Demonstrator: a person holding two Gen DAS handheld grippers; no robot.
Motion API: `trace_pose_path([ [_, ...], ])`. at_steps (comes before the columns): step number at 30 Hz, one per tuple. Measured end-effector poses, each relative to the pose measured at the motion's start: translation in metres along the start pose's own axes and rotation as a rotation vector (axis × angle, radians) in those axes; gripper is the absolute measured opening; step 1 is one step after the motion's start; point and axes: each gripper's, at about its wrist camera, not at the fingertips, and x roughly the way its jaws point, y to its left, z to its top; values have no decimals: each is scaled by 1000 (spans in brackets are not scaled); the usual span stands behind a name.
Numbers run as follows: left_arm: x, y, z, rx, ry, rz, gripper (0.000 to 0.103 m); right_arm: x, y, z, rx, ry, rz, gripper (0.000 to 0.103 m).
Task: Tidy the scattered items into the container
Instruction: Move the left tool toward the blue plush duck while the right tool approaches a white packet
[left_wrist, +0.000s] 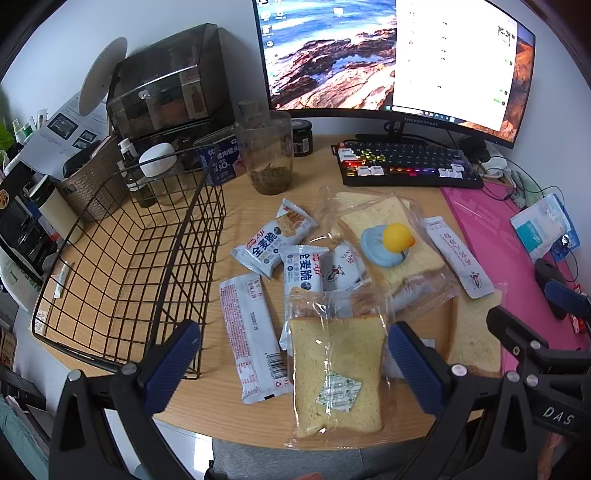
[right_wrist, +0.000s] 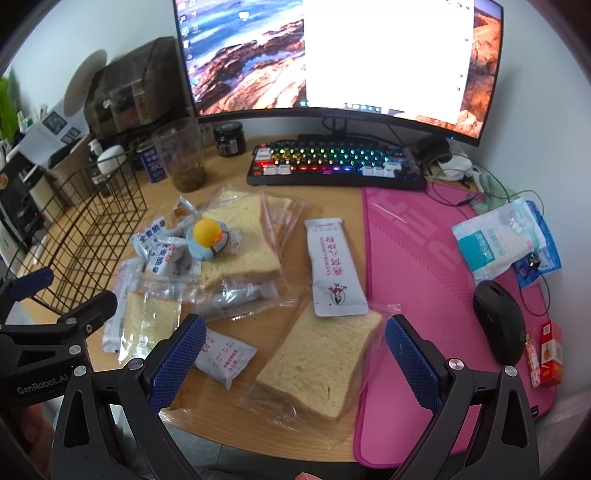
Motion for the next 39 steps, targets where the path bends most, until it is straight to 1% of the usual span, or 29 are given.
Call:
trace_pose_path([
  [3, 0, -1, 0, 4, -1, -4, 102, -1, 1, 0, -1, 1, 6, 100],
  [6, 0, -1, -1, 10, -2, -6, 102, -1, 2, 1, -10, -1, -5, 100],
  [7, 0, -2, -1, 19, -2, -15, 102, 0, 3, 1, -10, 1, -4, 100],
  [9, 0, -1, -1, 72, -3, -61, 102, 1, 2, 1, -5, 3, 4, 100],
  [22, 4, -2, -1, 71, 4, -59, 102, 5, -4, 1, 11, 5, 5, 100],
  [26, 9, -5, 3, 77, 3, -72, 102, 8, -7, 2, 14, 3, 8, 100],
  [29, 13, -12, 11, 82, -8, -119, 102, 10, -14, 2, 29, -6, 18, 100],
  [32, 20, -27, 21, 126, -18, -154, 102, 12, -22, 4, 47, -14, 32, 100],
  [36, 37, -53, 33, 203, -27, -139, 102, 17, -36, 6, 72, -28, 40, 100],
  [39, 56, -63, 41, 206, 0, -147, 102, 26, -47, 7, 91, -22, 48, 100],
])
